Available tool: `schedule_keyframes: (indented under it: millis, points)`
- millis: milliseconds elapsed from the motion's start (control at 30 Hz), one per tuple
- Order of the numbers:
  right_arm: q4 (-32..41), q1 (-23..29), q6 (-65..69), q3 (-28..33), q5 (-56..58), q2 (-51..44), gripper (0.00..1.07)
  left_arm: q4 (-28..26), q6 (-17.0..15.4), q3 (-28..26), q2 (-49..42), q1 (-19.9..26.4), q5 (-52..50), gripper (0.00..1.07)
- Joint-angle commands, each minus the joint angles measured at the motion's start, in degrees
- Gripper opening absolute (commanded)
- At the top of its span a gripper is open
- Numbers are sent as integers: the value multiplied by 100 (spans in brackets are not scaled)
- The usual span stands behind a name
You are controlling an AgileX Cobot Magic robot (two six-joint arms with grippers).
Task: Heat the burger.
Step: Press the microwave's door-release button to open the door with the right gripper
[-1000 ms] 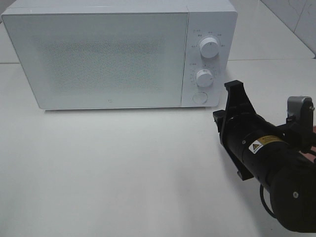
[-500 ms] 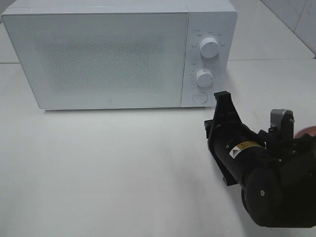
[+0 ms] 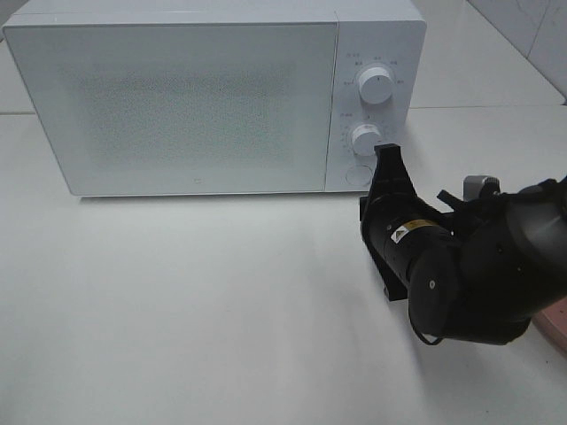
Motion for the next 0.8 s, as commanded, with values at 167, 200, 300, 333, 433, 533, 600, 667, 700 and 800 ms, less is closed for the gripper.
schedule_keyframes:
  millis: [167, 200, 300, 333, 433, 533, 600, 667, 700, 800]
  points:
    - [-52, -292, -97, -304, 286, 23, 0, -17, -11, 11, -103, -6, -69, 91]
    - [-52, -344, -86, -367, 332, 80, 0, -17, -11, 11, -103, -6, -69, 91]
    - [-63, -413, -40, -510, 401, 155, 0, -17, -11, 11, -103, -6, -69, 91]
    - [-63, -413, -40, -510, 401, 155, 0, -17, -11, 11, -103, -6, -69, 91]
    - [-34, -441, -40, -653, 407, 229, 0, -17, -6, 11, -103, -6, -69, 91]
    - [6, -447, -23, -785, 372, 327, 0, -17, -6, 11, -103, -6, -69, 91]
    - [115, -447, -23, -871, 378, 418, 0, -17, -6, 11, -103, -6, -69, 91]
    - [143, -447, -6, -991, 413, 539, 0, -17, -6, 11, -103, -6, -69, 91]
    - [143, -447, -6, -991, 413, 539, 0, -17, -6, 11, -103, -6, -69, 91]
    - [166, -447, -6, -1100, 378, 596, 0, -17, -6, 11, -103, -6, -69, 91]
